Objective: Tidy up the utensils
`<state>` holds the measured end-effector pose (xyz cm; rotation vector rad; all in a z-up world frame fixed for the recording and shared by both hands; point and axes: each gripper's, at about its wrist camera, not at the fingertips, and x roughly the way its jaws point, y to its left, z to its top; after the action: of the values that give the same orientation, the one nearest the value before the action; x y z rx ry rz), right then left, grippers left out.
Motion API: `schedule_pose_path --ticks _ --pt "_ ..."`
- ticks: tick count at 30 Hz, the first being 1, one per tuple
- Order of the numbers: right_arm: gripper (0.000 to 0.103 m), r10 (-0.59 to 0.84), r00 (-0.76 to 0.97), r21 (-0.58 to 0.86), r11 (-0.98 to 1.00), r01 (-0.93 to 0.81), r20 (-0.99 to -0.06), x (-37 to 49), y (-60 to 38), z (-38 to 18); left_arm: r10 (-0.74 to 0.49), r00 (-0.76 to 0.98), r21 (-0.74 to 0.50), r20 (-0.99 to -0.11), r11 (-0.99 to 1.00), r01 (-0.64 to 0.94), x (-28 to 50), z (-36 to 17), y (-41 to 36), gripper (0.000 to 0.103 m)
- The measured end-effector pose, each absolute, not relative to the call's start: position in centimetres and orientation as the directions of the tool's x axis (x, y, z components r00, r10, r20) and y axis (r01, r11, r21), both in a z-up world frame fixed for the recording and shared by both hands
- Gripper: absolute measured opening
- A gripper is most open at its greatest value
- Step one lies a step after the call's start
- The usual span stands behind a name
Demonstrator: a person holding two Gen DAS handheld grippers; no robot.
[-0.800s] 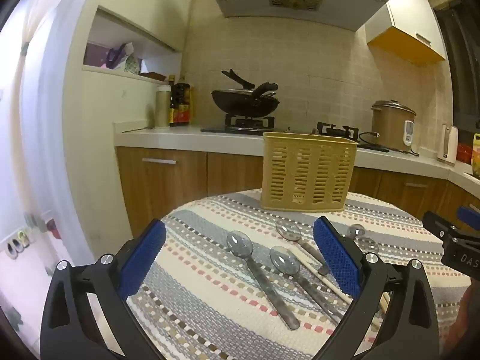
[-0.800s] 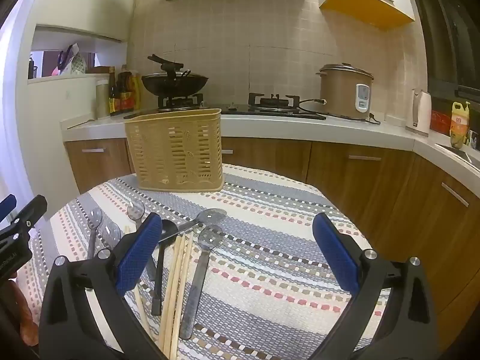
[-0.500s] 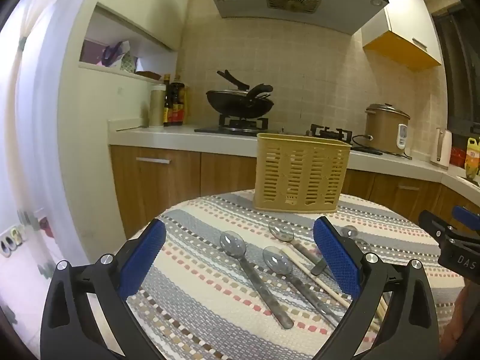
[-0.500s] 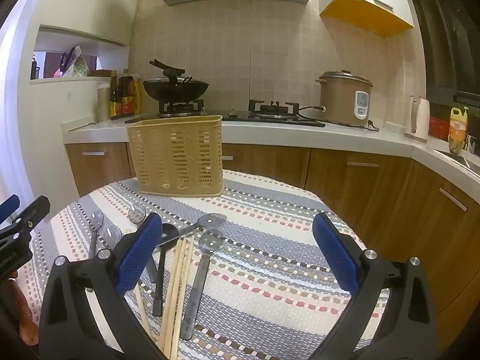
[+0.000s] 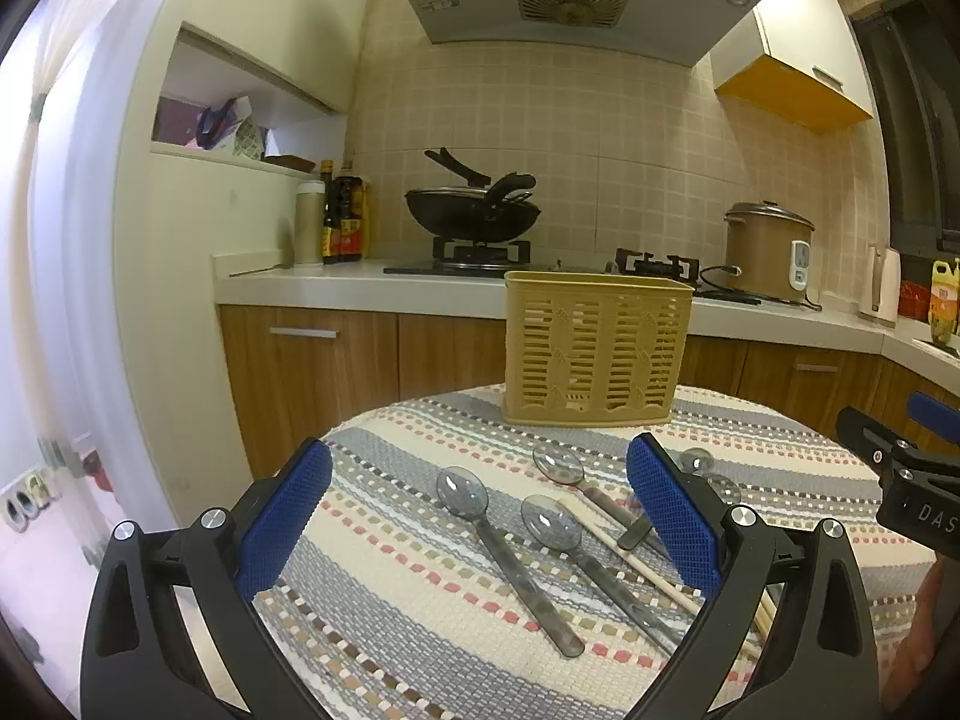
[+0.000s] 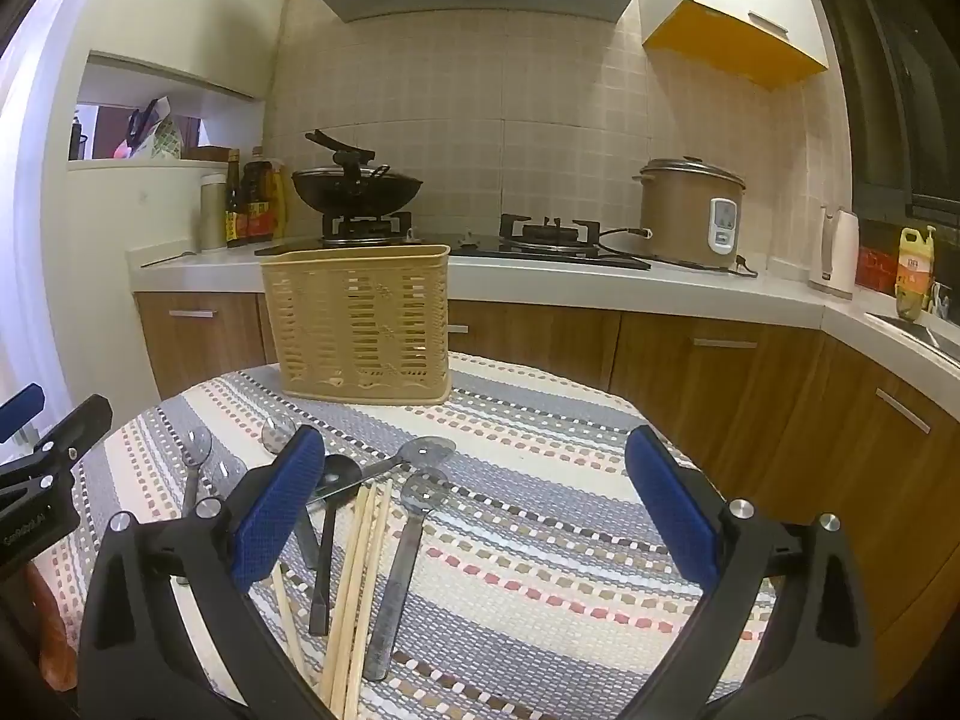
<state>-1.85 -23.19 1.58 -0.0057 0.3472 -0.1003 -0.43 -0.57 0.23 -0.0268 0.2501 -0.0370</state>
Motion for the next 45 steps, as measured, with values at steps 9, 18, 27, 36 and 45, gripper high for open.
schedule_pose_path --ticks 9,18,27,36,45 --pt "0.095 -0.086 0.937 0.005 0.996 0.093 -0.337 -1.94 -23.84 1.61 -0.041 0.966 -0.035 -0.255 0.999 0.033 -0.06 0.01 -0.61 0.096" --pt "0.095 -0.096 0.939 -0.003 0.995 0.1 -0.331 -2.0 -23.72 1.54 -0.043 0.965 -0.032 -0.258 0.999 0.035 -0.03 -0.1 -0.71 0.096" --pt "0.095 -0.096 0.938 -0.008 0.995 0.1 -0.332 -2.02 -23.57 1.53 -0.045 0.964 -0.032 -0.262 0.999 0.038 0.01 -0.31 -0.77 0.096" --pt "0.095 -0.095 0.939 -0.005 0.995 0.099 -0.33 -2.04 -23.56 1.57 -0.045 0.964 -0.033 -0.262 0.999 0.038 0.06 -0.28 -0.79 0.096" --pt "0.095 -0.096 0.939 -0.006 0.995 0.1 -0.33 -2.03 -23.58 1.56 -0.045 0.964 -0.032 -0.263 0.999 0.038 0.08 -0.19 -0.76 0.096"
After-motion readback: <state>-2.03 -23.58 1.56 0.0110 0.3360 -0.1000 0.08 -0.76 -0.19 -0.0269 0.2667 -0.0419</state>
